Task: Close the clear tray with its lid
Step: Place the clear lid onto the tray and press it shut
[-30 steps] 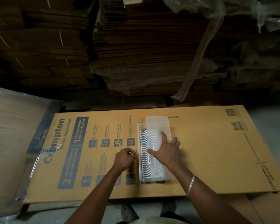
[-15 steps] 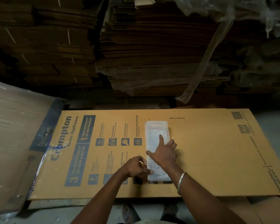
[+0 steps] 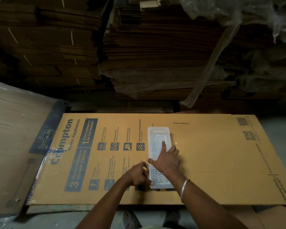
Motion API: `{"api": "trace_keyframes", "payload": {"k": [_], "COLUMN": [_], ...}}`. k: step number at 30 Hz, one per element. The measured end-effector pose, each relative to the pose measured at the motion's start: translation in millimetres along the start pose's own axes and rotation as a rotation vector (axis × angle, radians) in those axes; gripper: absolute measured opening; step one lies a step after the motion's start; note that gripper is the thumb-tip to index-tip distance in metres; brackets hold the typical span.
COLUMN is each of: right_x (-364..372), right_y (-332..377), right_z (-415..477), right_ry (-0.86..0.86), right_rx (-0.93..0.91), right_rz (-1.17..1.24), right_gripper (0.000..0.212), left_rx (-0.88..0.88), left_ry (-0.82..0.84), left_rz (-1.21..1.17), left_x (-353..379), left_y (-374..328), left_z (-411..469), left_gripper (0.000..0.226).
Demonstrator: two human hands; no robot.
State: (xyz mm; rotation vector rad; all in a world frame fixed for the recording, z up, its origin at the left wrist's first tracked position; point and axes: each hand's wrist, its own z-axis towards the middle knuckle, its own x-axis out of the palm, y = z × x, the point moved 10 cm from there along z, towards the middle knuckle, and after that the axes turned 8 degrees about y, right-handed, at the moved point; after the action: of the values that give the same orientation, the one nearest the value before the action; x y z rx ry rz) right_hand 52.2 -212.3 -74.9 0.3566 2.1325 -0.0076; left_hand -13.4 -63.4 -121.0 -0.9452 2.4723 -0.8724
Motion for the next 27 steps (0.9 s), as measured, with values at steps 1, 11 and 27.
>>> {"api": "trace_keyframes", "payload": {"k": [1, 11, 27], "right_x": [1, -44, -44], "right_y": [-1, 13, 0], "right_z": [2, 42, 83], "right_ry": [0.006, -0.084, 0.170], "right_rx": [-0.002, -0.285, -0.322], "right_rz": [0.001, -0.089, -0.123], "right_gripper": [0.119, 0.069, 0.097], "left_rx": [-0.002, 0.017, 0.085], "left_ry": [-0.005, -0.069, -0.265], "left_rz": [0.005, 0.121, 0.781], "left_x": [0, -2, -8], "left_y": [0, -11, -55], "left_z": [-1, -3, -6], "left_gripper": [0.074, 0.110, 0.134]}}
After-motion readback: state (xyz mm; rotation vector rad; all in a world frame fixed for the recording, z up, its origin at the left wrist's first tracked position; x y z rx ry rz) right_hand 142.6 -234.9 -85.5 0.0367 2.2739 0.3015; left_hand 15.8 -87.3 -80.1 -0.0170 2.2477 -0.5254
